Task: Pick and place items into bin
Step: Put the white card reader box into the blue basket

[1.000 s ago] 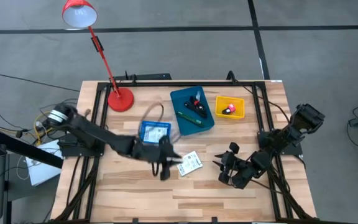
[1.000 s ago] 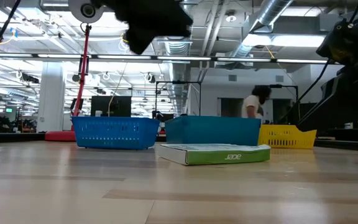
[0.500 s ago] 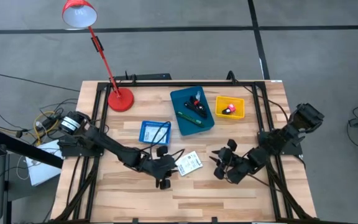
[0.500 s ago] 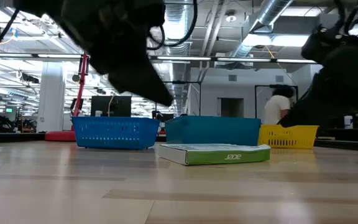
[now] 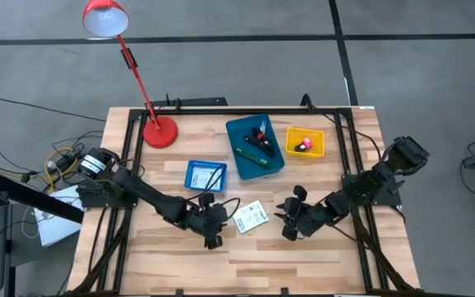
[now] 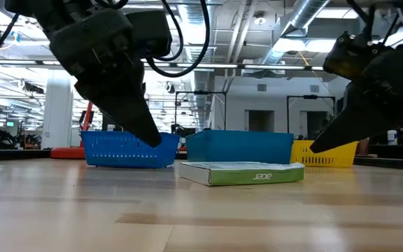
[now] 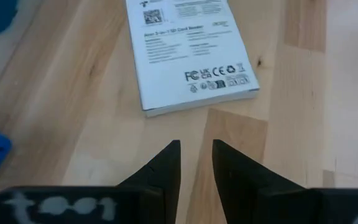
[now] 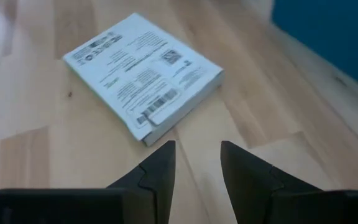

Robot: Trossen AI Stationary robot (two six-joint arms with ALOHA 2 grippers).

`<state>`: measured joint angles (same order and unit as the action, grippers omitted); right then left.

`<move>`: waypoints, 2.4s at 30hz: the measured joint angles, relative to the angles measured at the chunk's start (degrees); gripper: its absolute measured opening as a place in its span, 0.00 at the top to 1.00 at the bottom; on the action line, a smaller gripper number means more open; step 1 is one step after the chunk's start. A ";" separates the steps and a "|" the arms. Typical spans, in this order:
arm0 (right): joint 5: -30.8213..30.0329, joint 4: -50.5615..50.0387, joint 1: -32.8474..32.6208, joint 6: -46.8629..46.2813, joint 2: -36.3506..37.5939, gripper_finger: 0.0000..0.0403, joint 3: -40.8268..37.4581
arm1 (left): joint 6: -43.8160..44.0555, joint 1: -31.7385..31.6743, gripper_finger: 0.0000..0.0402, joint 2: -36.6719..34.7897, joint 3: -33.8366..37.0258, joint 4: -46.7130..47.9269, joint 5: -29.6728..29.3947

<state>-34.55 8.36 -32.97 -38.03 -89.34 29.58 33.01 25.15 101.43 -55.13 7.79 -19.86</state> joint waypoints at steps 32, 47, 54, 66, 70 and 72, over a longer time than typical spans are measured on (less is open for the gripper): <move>19.70 1.59 13.32 15.53 0.00 0.70 0.00 | -0.09 0.13 0.89 0.03 0.00 0.77 -0.25; 19.58 1.55 12.45 17.45 0.00 0.70 0.00 | -6.42 3.28 0.78 8.84 -0.52 -3.73 -4.58; 20.55 4.93 13.71 18.98 0.00 0.70 0.00 | -9.73 3.11 0.77 8.98 -0.37 -7.32 -6.57; 22.18 6.90 13.12 18.63 0.00 0.70 0.02 | -9.75 1.73 0.77 9.11 -0.28 -9.77 -6.44; 22.46 6.93 13.23 18.45 0.00 0.70 0.02 | -9.46 1.70 0.77 9.11 -0.28 -10.05 -5.90; 22.48 6.93 13.08 17.83 0.00 0.70 0.02 | -8.70 1.70 0.77 9.11 -0.28 -10.07 -5.75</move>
<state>-12.07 15.29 -19.89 -20.20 -89.34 29.61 24.31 26.85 110.54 -55.42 -2.28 -25.61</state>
